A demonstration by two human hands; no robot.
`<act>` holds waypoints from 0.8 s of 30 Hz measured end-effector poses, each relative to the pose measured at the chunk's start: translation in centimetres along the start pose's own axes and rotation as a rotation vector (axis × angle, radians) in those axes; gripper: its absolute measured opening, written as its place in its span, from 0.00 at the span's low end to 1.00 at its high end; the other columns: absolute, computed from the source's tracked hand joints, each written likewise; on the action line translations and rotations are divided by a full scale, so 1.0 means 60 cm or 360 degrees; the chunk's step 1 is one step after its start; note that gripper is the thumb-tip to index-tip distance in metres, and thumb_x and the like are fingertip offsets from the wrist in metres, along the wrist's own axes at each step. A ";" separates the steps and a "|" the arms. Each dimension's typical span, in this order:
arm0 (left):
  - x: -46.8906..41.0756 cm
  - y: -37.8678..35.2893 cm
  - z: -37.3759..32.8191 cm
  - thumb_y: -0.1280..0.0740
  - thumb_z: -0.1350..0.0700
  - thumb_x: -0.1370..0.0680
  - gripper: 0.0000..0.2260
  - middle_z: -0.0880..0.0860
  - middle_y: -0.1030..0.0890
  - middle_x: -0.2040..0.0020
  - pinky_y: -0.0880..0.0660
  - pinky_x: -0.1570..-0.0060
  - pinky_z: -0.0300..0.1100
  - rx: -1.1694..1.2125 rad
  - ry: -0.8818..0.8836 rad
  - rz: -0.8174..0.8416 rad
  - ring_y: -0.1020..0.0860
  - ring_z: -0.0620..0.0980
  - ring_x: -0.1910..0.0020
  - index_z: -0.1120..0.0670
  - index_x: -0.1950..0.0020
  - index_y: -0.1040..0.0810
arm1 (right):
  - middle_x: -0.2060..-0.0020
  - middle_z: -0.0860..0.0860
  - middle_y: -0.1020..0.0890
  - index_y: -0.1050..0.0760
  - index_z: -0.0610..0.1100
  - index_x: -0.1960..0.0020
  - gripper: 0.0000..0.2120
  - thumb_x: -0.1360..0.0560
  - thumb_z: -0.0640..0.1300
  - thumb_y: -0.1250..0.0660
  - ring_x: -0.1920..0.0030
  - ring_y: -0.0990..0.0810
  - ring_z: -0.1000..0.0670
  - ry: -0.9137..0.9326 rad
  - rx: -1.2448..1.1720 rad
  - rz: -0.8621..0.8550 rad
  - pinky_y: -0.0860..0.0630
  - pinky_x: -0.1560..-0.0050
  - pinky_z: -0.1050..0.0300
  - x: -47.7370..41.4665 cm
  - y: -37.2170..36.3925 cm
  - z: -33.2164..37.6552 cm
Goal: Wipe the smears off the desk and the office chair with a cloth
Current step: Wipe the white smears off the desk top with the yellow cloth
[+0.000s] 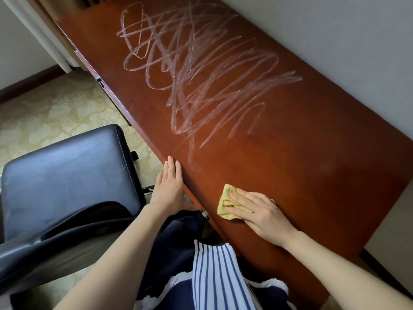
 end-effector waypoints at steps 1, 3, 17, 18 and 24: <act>0.000 0.000 0.002 0.27 0.34 0.36 0.62 0.62 0.68 0.25 0.57 0.26 0.49 -0.0005 -0.0004 0.0001 0.64 0.58 0.24 0.62 0.25 0.67 | 0.34 0.48 0.25 0.22 0.49 0.38 0.24 0.32 0.34 0.26 0.33 0.28 0.45 0.0021 0.0027 0.0006 0.27 0.38 0.47 0.013 0.006 -0.008; 0.000 0.000 0.006 0.26 0.39 0.33 0.59 0.62 0.67 0.24 0.55 0.26 0.49 -0.0030 -0.0020 -0.0002 0.63 0.58 0.24 0.62 0.25 0.66 | 0.34 0.48 0.25 0.22 0.48 0.37 0.26 0.33 0.32 0.25 0.33 0.28 0.45 -0.0014 0.0077 0.0009 0.27 0.38 0.47 0.032 0.019 -0.027; -0.004 0.005 0.021 0.32 0.56 0.26 0.45 0.61 0.66 0.24 0.56 0.26 0.47 0.0062 -0.0104 0.0042 0.62 0.56 0.23 0.61 0.24 0.64 | 0.26 0.51 0.37 0.31 0.51 0.30 0.20 0.20 0.39 0.39 0.25 0.43 0.48 -0.0976 0.0027 -0.0040 0.41 0.29 0.51 -0.149 0.026 -0.093; -0.005 0.006 0.023 0.32 0.56 0.26 0.45 0.60 0.66 0.24 0.56 0.26 0.47 0.0080 -0.0108 0.0047 0.62 0.56 0.23 0.60 0.24 0.64 | 0.26 0.51 0.38 0.32 0.52 0.29 0.20 0.20 0.40 0.40 0.25 0.44 0.48 -0.1005 0.0048 -0.0032 0.41 0.29 0.51 -0.169 0.020 -0.086; -0.008 0.005 0.039 0.36 0.52 0.23 0.41 0.56 0.65 0.23 0.58 0.26 0.49 0.0069 -0.0127 0.0034 0.61 0.52 0.23 0.56 0.23 0.63 | 0.24 0.50 0.42 0.37 0.53 0.26 0.20 0.18 0.44 0.45 0.24 0.50 0.47 -0.0961 0.0063 0.0059 0.49 0.27 0.51 -0.247 -0.019 -0.014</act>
Point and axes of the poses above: each hand's wrist, its own x-axis away from the middle knuckle, its own y-axis out of the back of the hand, z = x × y, the point moved 2 cm from there along -x, towards the middle knuckle
